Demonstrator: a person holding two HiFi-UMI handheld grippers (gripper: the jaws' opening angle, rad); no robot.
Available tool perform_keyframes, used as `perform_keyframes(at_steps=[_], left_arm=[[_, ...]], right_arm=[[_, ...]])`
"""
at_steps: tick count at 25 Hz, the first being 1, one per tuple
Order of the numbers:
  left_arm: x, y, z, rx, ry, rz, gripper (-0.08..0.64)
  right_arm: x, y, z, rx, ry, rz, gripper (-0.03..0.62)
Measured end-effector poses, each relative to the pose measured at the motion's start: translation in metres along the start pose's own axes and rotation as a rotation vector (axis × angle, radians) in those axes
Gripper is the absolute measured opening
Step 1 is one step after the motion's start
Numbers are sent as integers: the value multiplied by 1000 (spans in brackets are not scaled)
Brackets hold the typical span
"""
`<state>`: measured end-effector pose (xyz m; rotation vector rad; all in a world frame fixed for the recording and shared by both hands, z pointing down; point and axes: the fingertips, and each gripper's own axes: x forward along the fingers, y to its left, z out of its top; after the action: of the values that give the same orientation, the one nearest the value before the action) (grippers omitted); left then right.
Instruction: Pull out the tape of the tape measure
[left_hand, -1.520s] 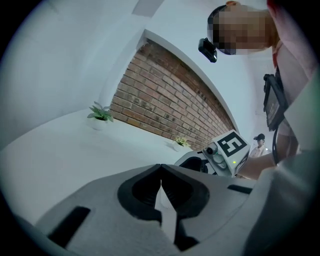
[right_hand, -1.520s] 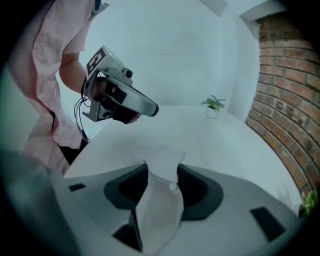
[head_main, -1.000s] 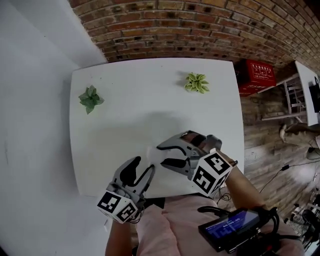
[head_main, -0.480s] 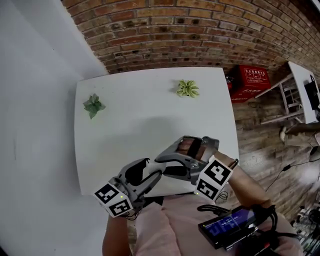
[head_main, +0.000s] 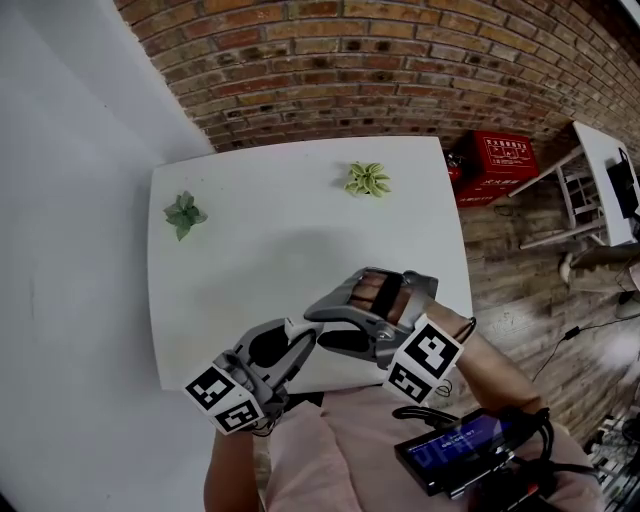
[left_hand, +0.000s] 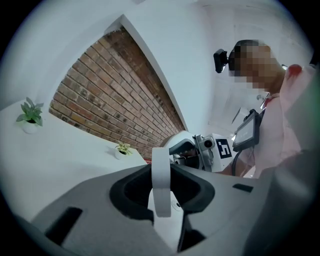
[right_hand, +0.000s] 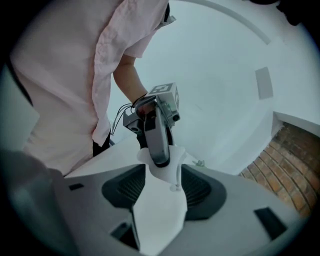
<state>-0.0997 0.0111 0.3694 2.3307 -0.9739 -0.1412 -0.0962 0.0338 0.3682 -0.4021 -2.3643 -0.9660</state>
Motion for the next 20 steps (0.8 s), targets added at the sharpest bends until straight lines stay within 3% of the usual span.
perform_keyframes(at_steps=[4, 9, 13, 17, 20], left_arm=[[-6, -1, 24, 17, -103, 3, 104], [-12, -14, 55, 137, -225, -29, 104], [-14, -31, 66, 284, -257, -81, 103], [-13, -48, 69, 428, -254, -141, 101], [-10, -57, 62, 456, -211, -181, 101]], right_arm=[[-23, -17, 11, 179, -121, -44, 275], [-64, -58, 29, 514, -361, -145, 214], [-84, -76, 37, 924, -567, -126, 186], [-87, -73, 29, 1099, -608, -57, 184], [-92, -75, 28, 1280, -661, 1, 139]])
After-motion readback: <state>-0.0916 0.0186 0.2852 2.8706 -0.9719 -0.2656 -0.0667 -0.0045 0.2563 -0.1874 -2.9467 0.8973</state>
